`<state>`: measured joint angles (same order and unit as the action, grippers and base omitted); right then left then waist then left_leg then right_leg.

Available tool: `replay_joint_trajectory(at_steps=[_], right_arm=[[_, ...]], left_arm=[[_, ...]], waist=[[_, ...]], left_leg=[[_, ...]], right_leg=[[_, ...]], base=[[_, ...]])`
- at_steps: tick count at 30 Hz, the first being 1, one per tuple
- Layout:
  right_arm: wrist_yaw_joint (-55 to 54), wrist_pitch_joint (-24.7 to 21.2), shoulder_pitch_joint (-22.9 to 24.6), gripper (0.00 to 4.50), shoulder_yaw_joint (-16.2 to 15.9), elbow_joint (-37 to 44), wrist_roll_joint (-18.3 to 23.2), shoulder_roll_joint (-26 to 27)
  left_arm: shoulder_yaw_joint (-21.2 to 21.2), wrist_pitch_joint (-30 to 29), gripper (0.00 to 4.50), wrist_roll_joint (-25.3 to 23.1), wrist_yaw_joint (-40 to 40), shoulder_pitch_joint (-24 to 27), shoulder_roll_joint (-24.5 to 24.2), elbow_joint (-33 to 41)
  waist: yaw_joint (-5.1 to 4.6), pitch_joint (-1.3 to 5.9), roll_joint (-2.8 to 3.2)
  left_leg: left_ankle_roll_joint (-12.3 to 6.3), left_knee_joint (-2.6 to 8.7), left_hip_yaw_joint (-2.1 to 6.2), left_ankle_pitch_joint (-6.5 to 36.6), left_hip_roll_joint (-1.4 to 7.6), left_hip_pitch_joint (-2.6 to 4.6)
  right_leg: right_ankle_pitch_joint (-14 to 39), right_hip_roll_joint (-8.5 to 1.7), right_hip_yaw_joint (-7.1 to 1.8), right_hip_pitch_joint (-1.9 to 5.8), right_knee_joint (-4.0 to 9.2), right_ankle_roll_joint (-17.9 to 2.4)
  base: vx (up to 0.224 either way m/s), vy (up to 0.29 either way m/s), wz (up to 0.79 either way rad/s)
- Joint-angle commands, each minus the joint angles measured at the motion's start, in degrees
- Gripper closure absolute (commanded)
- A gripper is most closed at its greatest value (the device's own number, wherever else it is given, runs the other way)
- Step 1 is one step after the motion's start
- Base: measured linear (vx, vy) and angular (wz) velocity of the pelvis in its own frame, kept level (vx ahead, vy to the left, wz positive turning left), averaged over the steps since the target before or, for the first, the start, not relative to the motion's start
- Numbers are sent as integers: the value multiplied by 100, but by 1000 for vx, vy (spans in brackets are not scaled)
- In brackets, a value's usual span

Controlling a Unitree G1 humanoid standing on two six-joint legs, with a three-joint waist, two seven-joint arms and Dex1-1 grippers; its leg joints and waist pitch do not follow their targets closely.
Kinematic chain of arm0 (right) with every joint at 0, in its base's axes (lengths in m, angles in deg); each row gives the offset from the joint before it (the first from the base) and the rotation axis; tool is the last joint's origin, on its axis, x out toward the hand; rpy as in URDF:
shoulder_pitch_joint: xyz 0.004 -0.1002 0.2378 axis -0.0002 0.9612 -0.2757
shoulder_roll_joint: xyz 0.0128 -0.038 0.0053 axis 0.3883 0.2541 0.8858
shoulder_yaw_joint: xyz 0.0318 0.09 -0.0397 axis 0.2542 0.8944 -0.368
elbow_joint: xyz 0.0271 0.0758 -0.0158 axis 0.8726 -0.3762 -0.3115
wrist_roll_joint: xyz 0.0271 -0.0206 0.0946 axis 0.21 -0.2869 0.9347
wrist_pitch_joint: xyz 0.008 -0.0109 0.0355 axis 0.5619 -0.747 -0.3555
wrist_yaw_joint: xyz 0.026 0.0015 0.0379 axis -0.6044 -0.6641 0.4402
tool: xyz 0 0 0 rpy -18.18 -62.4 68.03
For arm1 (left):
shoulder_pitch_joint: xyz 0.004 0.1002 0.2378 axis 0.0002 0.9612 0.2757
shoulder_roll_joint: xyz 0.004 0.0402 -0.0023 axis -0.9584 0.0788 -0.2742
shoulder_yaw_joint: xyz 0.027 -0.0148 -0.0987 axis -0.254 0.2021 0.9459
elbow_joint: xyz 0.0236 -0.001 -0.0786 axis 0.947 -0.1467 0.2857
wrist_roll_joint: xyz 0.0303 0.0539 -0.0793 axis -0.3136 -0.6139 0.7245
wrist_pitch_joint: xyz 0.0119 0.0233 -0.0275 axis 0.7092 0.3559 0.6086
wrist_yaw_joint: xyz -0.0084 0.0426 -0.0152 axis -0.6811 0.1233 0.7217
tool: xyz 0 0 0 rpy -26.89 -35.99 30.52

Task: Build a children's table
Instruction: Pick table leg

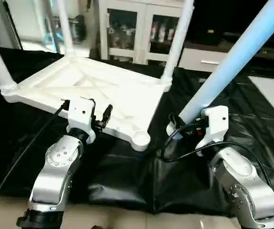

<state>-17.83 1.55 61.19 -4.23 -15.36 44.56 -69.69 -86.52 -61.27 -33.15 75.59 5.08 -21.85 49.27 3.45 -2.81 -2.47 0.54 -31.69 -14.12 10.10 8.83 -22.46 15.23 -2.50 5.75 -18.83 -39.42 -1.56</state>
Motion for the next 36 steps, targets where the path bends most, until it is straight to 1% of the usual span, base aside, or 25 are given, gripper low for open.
replay_joint_trajectory(at_steps=[1,2,3,4,6,7,11,13,15,17,18,19,20,22,23,24,27,28,30,31,32,33,34,35,36], right_arm=[[4,45,-54,261,164,-38,19,-79],[8,35,-62,261,173,-42,28,-78],[9,34,-63,261,173,-42,29,-78],[17,24,-69,261,179,-45,40,-74],[54,5,-62,261,158,-34,57,-76],[66,1,-60,261,148,-31,59,-78],[112,-17,-46,261,87,-14,65,-49],[130,-24,-74,261,89,-34,88,-25],[166,0,-100,261,74,-60,45,-43],[192,38,-110,261,44,-76,-19,-81],[200,44,-105,261,35,-81,-40,-96],[211,51,-97,261,27,-87,-59,-111],[216,54,-92,261,24,-91,-67,-118],[171,-34,-101,261,137,-95,96,-25],[190,-8,-114,261,125,-101,77,-47],[201,12,-123,261,121,-108,68,-62],[242,50,-143,261,131,-134,44,-69],[277,62,-149,261,120,-141,25,-86],[325,80,-141,261,82,-140,4,-115],[343,98,-138,261,48,-138,-35,-143],[356,113,-138,261,23,-137,-68,-165],[363,121,-139,261,8,-134,-87,-178],[368,78,-148,261,-1,-137,-95,-191],[393,81,-154,261,-23,-142,-115,-216],[396,82,-153,261,-25,-142,-117,-219]], left_arm=[[0,-127,129,50,35,-73,63,89],[20,-104,129,65,37,-85,77,81],[21,-103,129,65,36,-87,77,80],[28,-84,129,67,16,-105,74,73],[7,-31,129,6,14,-143,36,86],[6,-37,129,8,13,-152,34,93],[43,-48,129,-11,37,-213,46,137],[39,-53,129,-56,37,-245,11,140],[23,-49,129,-89,44,-244,-26,127],[15,-36,129,-94,42,-232,-36,122],[11,-37,129,-89,38,-225,-35,127],[4,-43,129,-80,28,-216,-36,134],[0,-47,129,-75,20,-212,-37,138],[-2,-51,129,-78,18,-205,-25,138],[-9,-55,129,-92,20,-204,-27,141],[-15,-56,129,-105,25,-204,-23,144],[-9,-49,129,-117,35,-197,-20,147],[-6,-42,129,-122,39,-191,-25,148],[-7,-34,129,-130,43,-187,-25,148],[-5,-33,129,-133,42,-187,-16,151],[-7,-33,129,-140,43,-187,-13,153],[-12,-34,129,-150,45,-187,-16,155],[-25,-38,129,-156,57,-187,-27,157],[-28,-39,129,-157,58,-182,-32,158],[-28,-39,129,-157,59,-182,-32,159]], waist=[[-5,453,-43],[231,332,-135],[299,342,-146],[425,229,-71],[413,345,74],[279,343,126],[244,270,162],[250,192,148],[174,90,150],[91,71,261],[44,90,376],[38,105,316],[-30,143,134],[146,143,2],[247,171,24],[323,263,-2],[140,365,247],[-97,508,348],[-185,536,257],[-236,509,158],[-207,426,60],[-143,404,-232],[-5,372,-394],[209,429,-199],[177,426,-220]], left_leg=[[821,387,522,2764,517,354],[166,-613,708,703,49,-51],[12,-687,826,37,-127,-367],[83,-458,821,34,83,-247],[127,-94,819,406,321,27],[110,126,930,1014,665,169],[360,187,846,2085,594,224],[524,190,801,2962,531,351],[632,89,786,3914,482,662],[641,250,868,4605,586,707],[720,788,942,5475,797,442],[640,930,974,5687,781,519],[535,624,927,5232,607,743],[227,-190,649,2661,264,353],[20,-402,665,1812,310,238],[-136,-322,694,648,287,-81],[-265,207,858,663,527,462],[-929,235,1365,457,907,1222],[-2291,80,1599,-627,1028,1352],[-2700,79,1518,-1199,946,1252],[-2509,104,1127,-934,578,918],[-1725,-58,637,441,-28,569],[-1391,-379,519,1009,-320,273],[-1098,-961,918,832,-78,-308],[-767,-1017,951,716,-24,-283]], right_leg=[[931,-778,-461,-84,647,-423],[2149,-1384,-784,-11,1146,-341],[2053,-1166,-697,336,1027,94],[2382,-1093,-601,103,1084,536],[1784,-792,-392,164,968,97],[811,-638,-335,16,759,-246],[1367,-759,-366,24,877,-552],[2943,-769,-330,26,1077,-226],[4178,-697,-91,-70,1347,63],[3735,-532,134,155,1250,79],[2279,-332,135,529,367,-63],[1228,-245,35,442,125,-58],[1918,-518,-229,239,647,-202],[4564,-1202,-643,521,1413,-261],[4738,-1384,-772,630,1505,-299],[3656,-1041,-549,844,1325,-399],[1416,-315,-86,474,862,-437],[717,-221,18,-126,279,-384],[613,-296,-121,-608,-161,284],[302,-376,-251,-772,-221,523],[-310,-375,-339,-636,79,382],[-512,-471,-617,-193,673,174],[455,-710,-969,159,975,-14],[907,-1702,-835,707,1028,282],[1057,-1665,-646,533,1084,387]], base=[[-69,-181,-1],[-26,-151,-31],[-27,-107,-32],[-27,-107,-32],[-71,-45,-3],[-74,-23,3],[-18,0,0],[0,0,0],[0,0,0],[16,30,-9],[0,0,0],[0,0,0],[0,0,0],[132,-44,-8],[119,-13,-14],[112,23,-11],[146,40,-2],[186,51,4],[170,-4,-6],[148,-24,-10],[110,-43,-9],[96,-77,4],[96,-77,4],[116,-77,18],[108,-44,33]])
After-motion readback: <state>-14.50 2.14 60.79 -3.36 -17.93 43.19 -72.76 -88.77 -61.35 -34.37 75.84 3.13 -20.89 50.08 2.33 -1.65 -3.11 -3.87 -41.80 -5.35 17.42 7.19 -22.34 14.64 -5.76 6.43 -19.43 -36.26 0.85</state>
